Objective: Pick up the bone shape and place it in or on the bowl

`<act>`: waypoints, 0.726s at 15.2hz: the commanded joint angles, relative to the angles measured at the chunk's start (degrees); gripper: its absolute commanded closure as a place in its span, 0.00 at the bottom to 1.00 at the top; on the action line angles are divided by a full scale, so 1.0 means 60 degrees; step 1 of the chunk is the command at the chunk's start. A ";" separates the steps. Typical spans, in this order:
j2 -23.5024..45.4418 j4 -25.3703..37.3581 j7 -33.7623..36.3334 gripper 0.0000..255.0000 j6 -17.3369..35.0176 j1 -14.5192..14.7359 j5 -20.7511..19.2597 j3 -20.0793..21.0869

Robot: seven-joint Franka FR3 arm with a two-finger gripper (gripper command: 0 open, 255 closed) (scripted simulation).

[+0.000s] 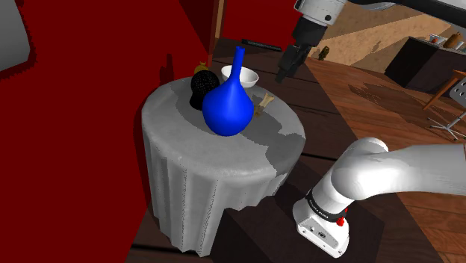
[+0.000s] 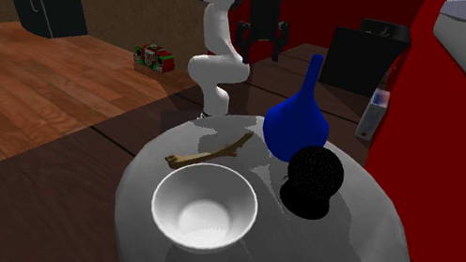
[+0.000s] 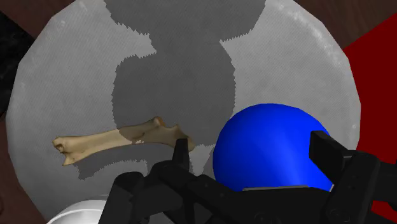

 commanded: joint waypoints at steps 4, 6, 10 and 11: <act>0.1145 0.0302 0.1473 0.00 0.0414 -0.0640 0.0136 0.0322; 0.1890 0.0521 0.2447 0.00 0.0649 -0.1048 0.0190 0.0487; 0.3300 0.0952 0.4360 0.00 0.1043 -0.1807 0.0241 0.0685; 0.3631 0.1051 0.4828 0.00 0.1129 -0.1987 0.0248 0.0710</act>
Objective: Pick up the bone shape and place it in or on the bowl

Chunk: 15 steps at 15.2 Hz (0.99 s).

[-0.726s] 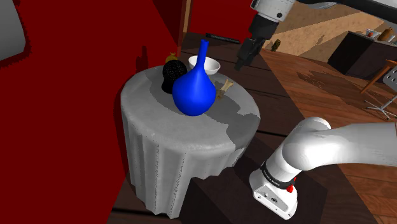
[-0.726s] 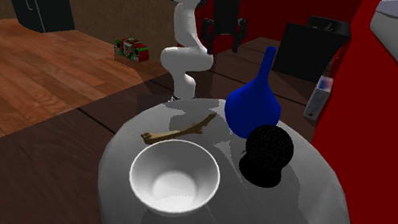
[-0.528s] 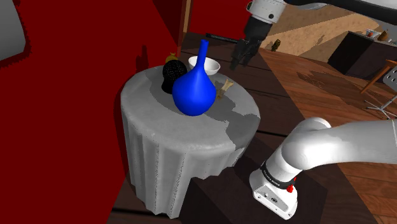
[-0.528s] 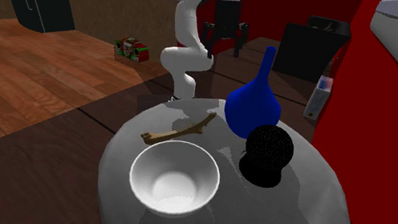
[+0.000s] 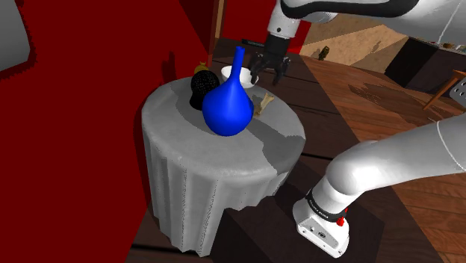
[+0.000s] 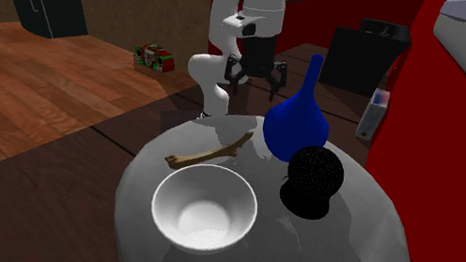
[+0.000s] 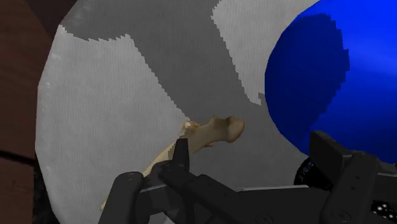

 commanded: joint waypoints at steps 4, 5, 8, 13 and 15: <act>0.1671 0.0591 0.2348 0.00 0.0361 -0.0863 0.0008 -0.0007; 0.1944 0.0649 0.2789 0.00 0.0435 -0.1015 0.0017 -0.0039; 0.2682 0.0753 0.4076 0.00 0.0660 -0.1440 0.0064 -0.0198; 0.3429 0.0587 0.5604 0.00 0.1094 -0.1927 0.0185 -0.0485; 0.3440 0.0343 0.5596 0.00 0.1350 -0.1908 0.0206 -0.0467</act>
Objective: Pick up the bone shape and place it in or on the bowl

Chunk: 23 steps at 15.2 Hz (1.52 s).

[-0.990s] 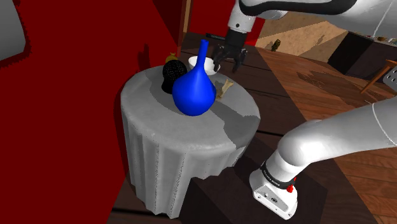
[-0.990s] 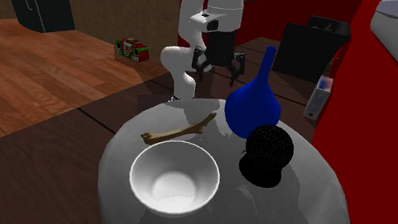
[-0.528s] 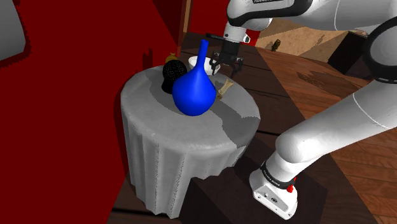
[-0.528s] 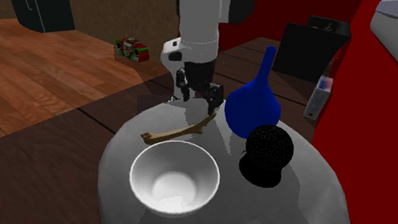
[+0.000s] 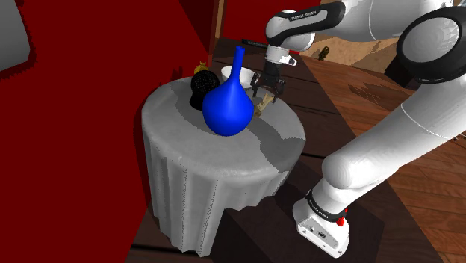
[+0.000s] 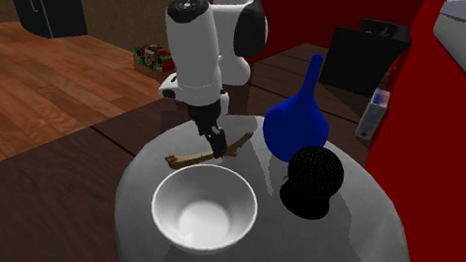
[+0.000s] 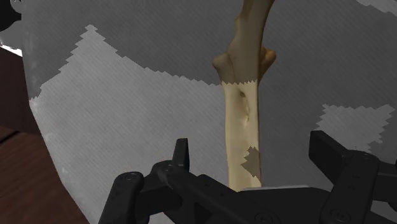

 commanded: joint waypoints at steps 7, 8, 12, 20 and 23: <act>0.0110 -0.0620 0.0044 0.00 0.0729 0.0041 0.0067 0.0057; 0.0110 -0.0620 0.0044 0.00 0.0729 0.0041 0.0067 0.0057; 0.0110 -0.0620 0.0044 0.00 0.0729 0.0041 0.0067 0.0057; 0.0109 -0.0622 0.0044 1.00 0.0730 0.0041 0.0067 0.0058; 0.0058 -0.0542 0.0059 1.00 0.0600 0.0039 0.0062 0.0054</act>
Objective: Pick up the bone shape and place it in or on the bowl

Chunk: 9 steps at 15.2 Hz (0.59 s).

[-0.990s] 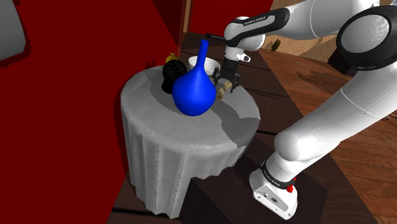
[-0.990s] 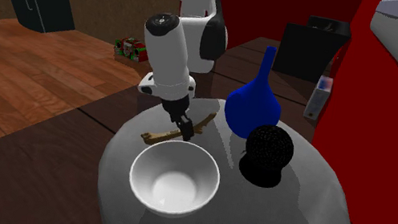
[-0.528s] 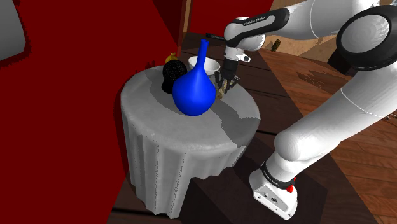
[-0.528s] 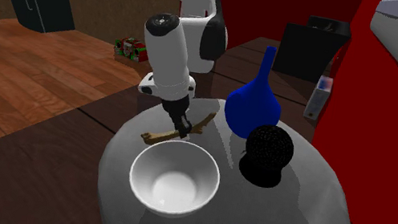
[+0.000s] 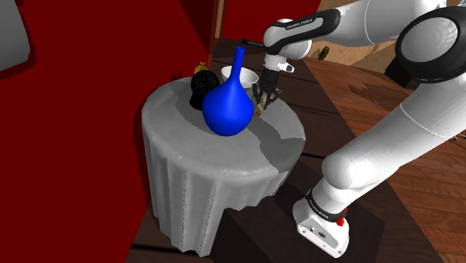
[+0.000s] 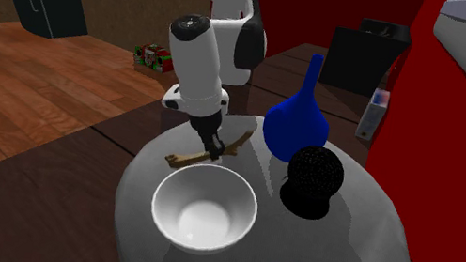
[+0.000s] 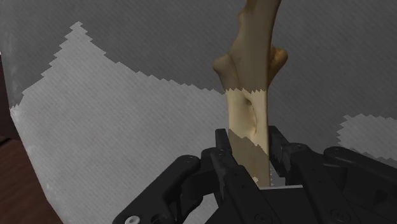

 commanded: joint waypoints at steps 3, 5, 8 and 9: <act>-0.0162 0.0300 0.0052 1.00 -0.0457 -0.0008 -0.0015 -0.0013; -0.0245 0.0475 0.0081 1.00 -0.0713 -0.0012 -0.0023 -0.0021; -0.0354 0.0752 0.0125 1.00 -0.1097 -0.0017 -0.0034 -0.0032; -0.0386 0.0848 0.0140 1.00 -0.1224 -0.0019 -0.0037 -0.0036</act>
